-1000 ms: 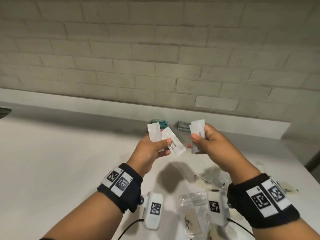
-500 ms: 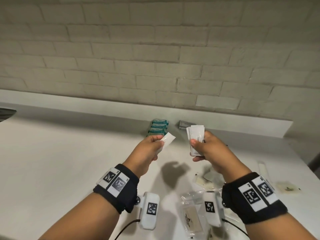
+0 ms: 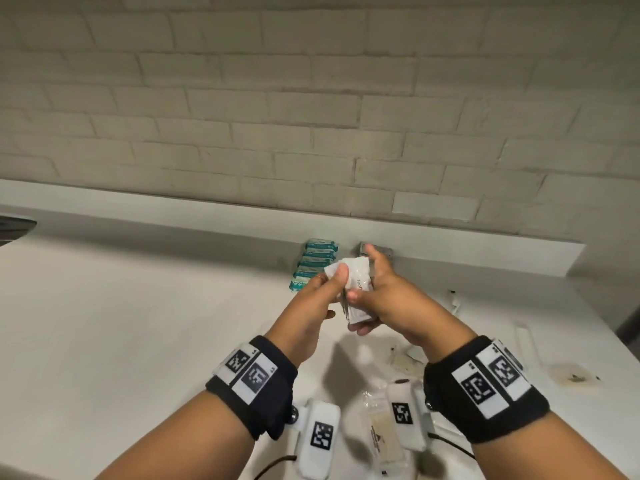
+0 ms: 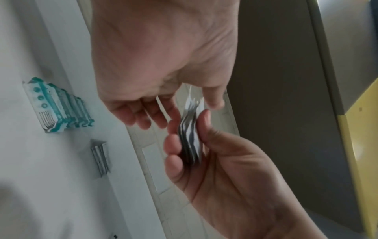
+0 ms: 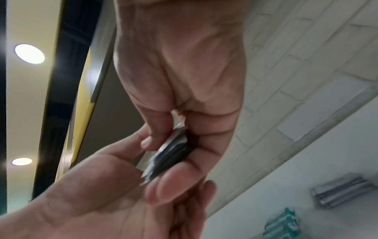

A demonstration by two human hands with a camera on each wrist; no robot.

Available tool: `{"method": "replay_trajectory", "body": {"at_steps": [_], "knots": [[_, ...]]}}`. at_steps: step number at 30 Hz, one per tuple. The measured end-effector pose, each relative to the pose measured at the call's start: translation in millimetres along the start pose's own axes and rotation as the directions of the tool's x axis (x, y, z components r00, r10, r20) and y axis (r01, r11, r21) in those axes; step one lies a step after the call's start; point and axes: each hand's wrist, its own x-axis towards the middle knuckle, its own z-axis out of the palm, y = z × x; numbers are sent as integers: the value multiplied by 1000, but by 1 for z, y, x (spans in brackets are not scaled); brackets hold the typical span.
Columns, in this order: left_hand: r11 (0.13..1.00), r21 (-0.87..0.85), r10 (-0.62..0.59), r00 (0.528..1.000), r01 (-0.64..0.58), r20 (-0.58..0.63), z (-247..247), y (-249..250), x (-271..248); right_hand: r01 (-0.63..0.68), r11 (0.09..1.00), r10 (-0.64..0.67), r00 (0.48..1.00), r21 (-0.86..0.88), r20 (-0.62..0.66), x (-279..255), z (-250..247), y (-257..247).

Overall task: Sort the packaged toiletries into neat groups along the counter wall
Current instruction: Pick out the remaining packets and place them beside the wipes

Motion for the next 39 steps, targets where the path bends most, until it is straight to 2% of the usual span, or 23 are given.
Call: {"method": "replay_trajectory", "body": {"at_steps": [2, 3, 5, 8, 9, 10, 12, 14, 17, 19, 22, 23, 24, 25, 27, 28, 29, 31, 34, 37, 39], "knots": [[995, -94, -7, 992, 19, 128, 0, 2, 0, -19, 1000, 20, 993, -12, 112, -1, 6, -2], [989, -140, -33, 990, 52, 136, 2, 3, 1, -19, 998, 25, 993, -58, 119, -1, 10, 0], [970, -228, -76, 995, 88, 61, 7, 9, 2, 9, 962, 3, 999, -273, 42, 1, 16, 0], [927, -369, -113, 989, 70, -96, 4, 16, 6, 32, 776, -146, 981, -630, -129, -2, 5, -3], [928, -366, -116, 989, 73, -97, 3, 17, 6, 63, 715, -199, 973, -696, -116, -4, 0, -3], [941, -328, -119, 989, 87, -82, 2, 18, 6, 120, 655, -233, 971, -746, -49, -7, -4, -4], [968, -218, -129, 992, 124, -9, 4, 17, 5, 259, 547, -239, 960, -796, 149, -14, -2, -8], [980, -147, -124, 989, 135, 79, 8, 17, 3, 349, 470, -256, 933, -811, 253, -17, 4, -9], [969, -179, -151, 982, 169, 113, 11, 18, 2, 369, 431, -362, 906, -823, 217, -17, 4, -9], [958, -216, -169, 979, 190, 109, 11, 19, 2, 362, 445, -361, 910, -819, 206, -17, 2, -9], [946, -242, -197, 975, 216, 97, 14, 20, 1, 377, 373, -397, 891, -847, 221, -16, 3, -7], [944, -258, -192, 978, 206, 80, 15, 20, 1, 380, 374, -407, 887, -846, 219, -16, 4, -6], [937, -292, -184, 981, 192, 58, 17, 20, 2, 372, 427, -395, 897, -824, 200, -15, 3, -5], [924, -343, -168, 985, 168, 30, 17, 20, 4, 347, 543, -363, 918, -765, 159, -12, 2, -4], [882, -464, -117, 992, 81, -50, 15, 19, 11, 249, 834, -272, 962, -493, 25, -5, -3, -1], [863, -505, -86, 992, 29, -90, 12, 19, 15, 193, 931, -217, 975, -310, -47, 0, -5, 2], [851, -525, -55, 991, -18, -123, 9, 17, 18, 122, 982, -135, 987, -142, -88, 4, -7, 5], [849, -521, 3, 989, -81, -149, 7, 13, 24, -10, 995, 13, 1000, 95, -27, 11, -6, 10], [882, -461, 40, 991, -94, -126, 9, 3, 28, -51, 953, 42, 999, 298, 34, 20, 2, 17], [917, -397, -8, 997, -22, -74, -1, -15, 33, -130, 944, 126, 991, 303, 33, 34, 0, 28], [968, -242, -77, 995, 61, -58, -19, -30, 36, -245, 951, 241, 969, 190, 48, 42, -5, 40]]}}
